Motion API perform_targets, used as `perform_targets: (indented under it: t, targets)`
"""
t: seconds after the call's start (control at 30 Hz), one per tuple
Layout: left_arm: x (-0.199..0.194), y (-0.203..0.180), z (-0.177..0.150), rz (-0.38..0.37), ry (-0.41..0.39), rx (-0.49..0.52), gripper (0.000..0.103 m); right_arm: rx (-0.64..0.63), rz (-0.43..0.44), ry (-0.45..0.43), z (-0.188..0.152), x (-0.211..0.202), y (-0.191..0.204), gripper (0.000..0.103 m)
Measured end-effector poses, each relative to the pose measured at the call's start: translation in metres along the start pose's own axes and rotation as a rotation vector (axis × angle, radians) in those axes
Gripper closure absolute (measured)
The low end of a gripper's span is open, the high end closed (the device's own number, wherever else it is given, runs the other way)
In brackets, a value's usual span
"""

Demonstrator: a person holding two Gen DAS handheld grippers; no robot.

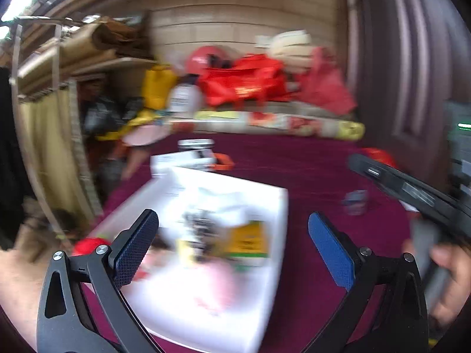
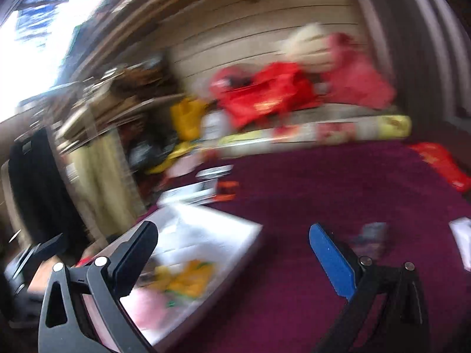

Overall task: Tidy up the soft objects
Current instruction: 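Grasp the grey-blue knotted rope toy with the right tool, then carry the knotted rope toy with the right tool over the tray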

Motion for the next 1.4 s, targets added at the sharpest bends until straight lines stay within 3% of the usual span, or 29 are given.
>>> perform_targets:
  t: [0.17,0.27,0.37,0.5,0.6,0.7,0.73,0.8,0.83,0.87,1.07,1.4]
  targets:
    - [0.002,-0.041,-0.005,-0.161,0.040,0.045,0.000,0.192,-0.133,-0.001,0.011,0.006,-0.087,0.000]
    - [0.012,-0.055,-0.014,-0.200,0.082,0.050,0.000,0.283,-0.191,0.016,0.010,0.017,-0.134,0.000]
    - [0.031,-0.069,-0.028,-0.200,0.157,0.080,0.000,0.320,-0.216,0.113,0.002,0.039,-0.164,0.000]
    - [0.045,-0.085,-0.044,-0.168,0.209,0.131,0.000,0.238,-0.211,0.216,-0.011,0.072,-0.155,0.000]
    - [0.055,-0.092,-0.052,-0.087,0.230,0.193,0.000,0.181,-0.227,0.285,-0.020,0.103,-0.147,0.002]
    - [0.059,-0.093,-0.055,-0.035,0.225,0.233,0.000,0.136,-0.234,0.355,-0.029,0.125,-0.145,0.019]
    - [0.061,-0.093,-0.054,-0.021,0.225,0.237,0.000,0.125,-0.230,0.388,-0.032,0.130,-0.143,0.029]
    - [0.063,-0.090,-0.055,0.005,0.229,0.234,0.000,0.090,-0.226,0.367,-0.029,0.126,-0.137,0.040]
    - [0.064,-0.088,-0.055,0.012,0.232,0.231,0.000,0.076,-0.223,0.373,-0.029,0.125,-0.136,0.065]
    - [0.065,-0.087,-0.055,0.019,0.237,0.227,0.000,0.068,-0.215,0.376,-0.029,0.122,-0.136,0.078]
    - [0.057,-0.088,-0.056,0.030,0.229,0.230,0.000,0.135,-0.104,0.302,-0.025,0.077,-0.128,0.081]
    - [0.026,-0.086,-0.047,0.046,0.164,0.216,0.000,0.141,0.130,0.120,-0.001,-0.011,-0.060,0.081]
Point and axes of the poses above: each gripper's, at about its wrist camera, not at the fingertips, and x roughly the way its jaws point, y to its left, z to its top, the point moved 2 cm from there along x, roughly the way its jaws point, and after that the axes turned 1 degree about -x, right-handed, at the moved point
